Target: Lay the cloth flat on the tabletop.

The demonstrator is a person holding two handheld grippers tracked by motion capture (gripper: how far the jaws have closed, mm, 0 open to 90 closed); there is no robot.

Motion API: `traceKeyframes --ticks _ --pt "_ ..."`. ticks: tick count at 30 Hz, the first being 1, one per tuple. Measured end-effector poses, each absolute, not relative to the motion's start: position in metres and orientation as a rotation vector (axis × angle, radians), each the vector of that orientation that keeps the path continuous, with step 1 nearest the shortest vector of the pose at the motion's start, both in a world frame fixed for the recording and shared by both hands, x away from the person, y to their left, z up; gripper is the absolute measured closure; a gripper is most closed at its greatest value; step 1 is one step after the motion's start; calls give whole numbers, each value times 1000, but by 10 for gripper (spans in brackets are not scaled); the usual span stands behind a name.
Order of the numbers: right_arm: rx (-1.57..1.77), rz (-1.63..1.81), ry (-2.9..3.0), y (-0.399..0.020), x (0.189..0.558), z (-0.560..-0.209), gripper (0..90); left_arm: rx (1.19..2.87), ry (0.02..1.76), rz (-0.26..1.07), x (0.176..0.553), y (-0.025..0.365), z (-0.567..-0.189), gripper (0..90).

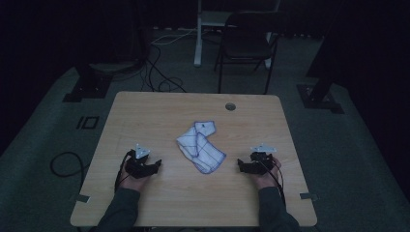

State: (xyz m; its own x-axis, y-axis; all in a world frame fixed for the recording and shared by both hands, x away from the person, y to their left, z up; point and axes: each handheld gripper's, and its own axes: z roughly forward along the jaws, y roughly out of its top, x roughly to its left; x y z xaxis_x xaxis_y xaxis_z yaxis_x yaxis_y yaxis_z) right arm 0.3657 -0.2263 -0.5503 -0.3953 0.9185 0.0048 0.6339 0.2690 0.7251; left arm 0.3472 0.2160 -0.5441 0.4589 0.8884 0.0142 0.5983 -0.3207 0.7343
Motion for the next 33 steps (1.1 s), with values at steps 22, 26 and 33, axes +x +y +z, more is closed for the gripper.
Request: traceKeyframes --ticks 22,26,33 --pt "1337 991 2106 -215 353 -537 516 2030 1276 570 347 215 -542 486" --pt "1354 1015 2102 -216 352 -535 522 2036 1258 563 347 215 -542 483" --pt "1355 1027 2123 -207 352 -533 506 2044 1251 557 347 215 -542 483"
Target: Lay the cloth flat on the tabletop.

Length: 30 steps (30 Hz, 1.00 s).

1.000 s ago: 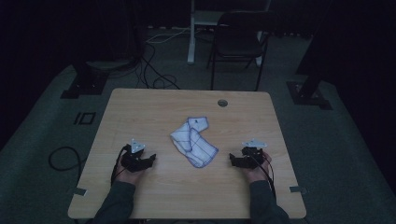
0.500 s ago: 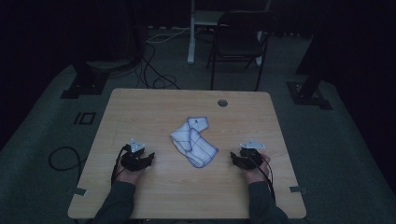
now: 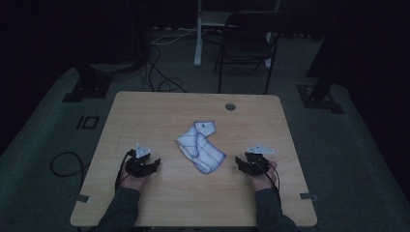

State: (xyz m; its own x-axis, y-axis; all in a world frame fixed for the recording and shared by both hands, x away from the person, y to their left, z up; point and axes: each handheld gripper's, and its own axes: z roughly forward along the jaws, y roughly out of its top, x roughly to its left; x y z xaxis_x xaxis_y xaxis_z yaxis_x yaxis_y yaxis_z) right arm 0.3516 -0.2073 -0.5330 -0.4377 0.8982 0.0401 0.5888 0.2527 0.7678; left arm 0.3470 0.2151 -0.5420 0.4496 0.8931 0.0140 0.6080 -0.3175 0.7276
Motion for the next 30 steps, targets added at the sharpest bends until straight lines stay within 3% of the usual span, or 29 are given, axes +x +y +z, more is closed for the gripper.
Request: traceKeyframes --ticks 7,30 --pt "1318 1044 2170 -192 351 -531 567 2059 1257 547 346 213 -540 533" --pt "1282 1021 2216 -164 366 -537 572 2073 1091 535 345 187 -521 536"
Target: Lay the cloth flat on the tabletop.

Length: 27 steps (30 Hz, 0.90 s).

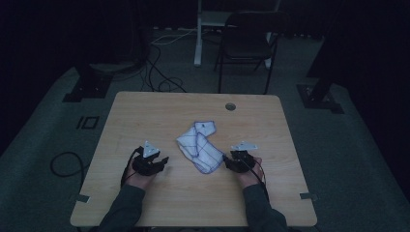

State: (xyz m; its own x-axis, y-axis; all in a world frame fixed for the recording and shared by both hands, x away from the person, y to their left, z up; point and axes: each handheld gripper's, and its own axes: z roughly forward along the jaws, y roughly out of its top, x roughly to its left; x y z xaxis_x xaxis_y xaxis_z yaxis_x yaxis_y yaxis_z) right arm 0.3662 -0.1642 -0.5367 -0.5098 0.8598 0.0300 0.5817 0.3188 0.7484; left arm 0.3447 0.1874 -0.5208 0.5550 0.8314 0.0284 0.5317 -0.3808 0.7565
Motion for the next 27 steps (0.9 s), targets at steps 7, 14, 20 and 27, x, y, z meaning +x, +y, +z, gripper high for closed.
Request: traceKeyframes --ticks 7,14,20,27 --pt "1295 1019 2219 -160 371 -540 573 2079 1060 524 348 174 -516 535" --pt "1274 1001 2226 -153 376 -538 618 2082 1016 517 351 160 -510 535" --pt "1271 990 2242 -148 377 -542 613 2093 958 518 353 143 -506 531" --pt "1245 1016 2280 -149 374 -542 794 2100 934 513 357 130 -503 529"
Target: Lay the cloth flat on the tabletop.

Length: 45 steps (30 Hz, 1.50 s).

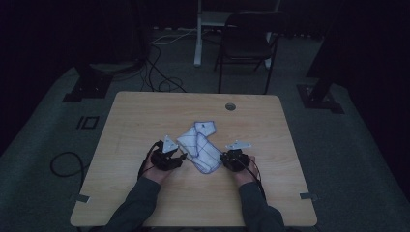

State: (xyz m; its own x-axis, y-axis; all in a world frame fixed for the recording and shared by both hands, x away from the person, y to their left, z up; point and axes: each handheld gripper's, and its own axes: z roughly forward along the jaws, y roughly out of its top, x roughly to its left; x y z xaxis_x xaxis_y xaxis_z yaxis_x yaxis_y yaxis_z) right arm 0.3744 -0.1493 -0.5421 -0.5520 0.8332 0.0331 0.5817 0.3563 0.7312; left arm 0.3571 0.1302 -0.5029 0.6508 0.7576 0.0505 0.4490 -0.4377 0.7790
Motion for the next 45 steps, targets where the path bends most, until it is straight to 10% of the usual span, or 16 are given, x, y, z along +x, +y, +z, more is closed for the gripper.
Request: traceKeyframes --ticks 28,37,45 --pt "1209 1041 2274 -149 369 -545 868 2242 800 566 370 67 -516 481" --pt "1209 1044 2272 -149 368 -545 868 2237 862 605 375 75 -508 884" --pt "1209 1042 2273 -149 368 -544 867 2214 844 594 374 79 -497 890"
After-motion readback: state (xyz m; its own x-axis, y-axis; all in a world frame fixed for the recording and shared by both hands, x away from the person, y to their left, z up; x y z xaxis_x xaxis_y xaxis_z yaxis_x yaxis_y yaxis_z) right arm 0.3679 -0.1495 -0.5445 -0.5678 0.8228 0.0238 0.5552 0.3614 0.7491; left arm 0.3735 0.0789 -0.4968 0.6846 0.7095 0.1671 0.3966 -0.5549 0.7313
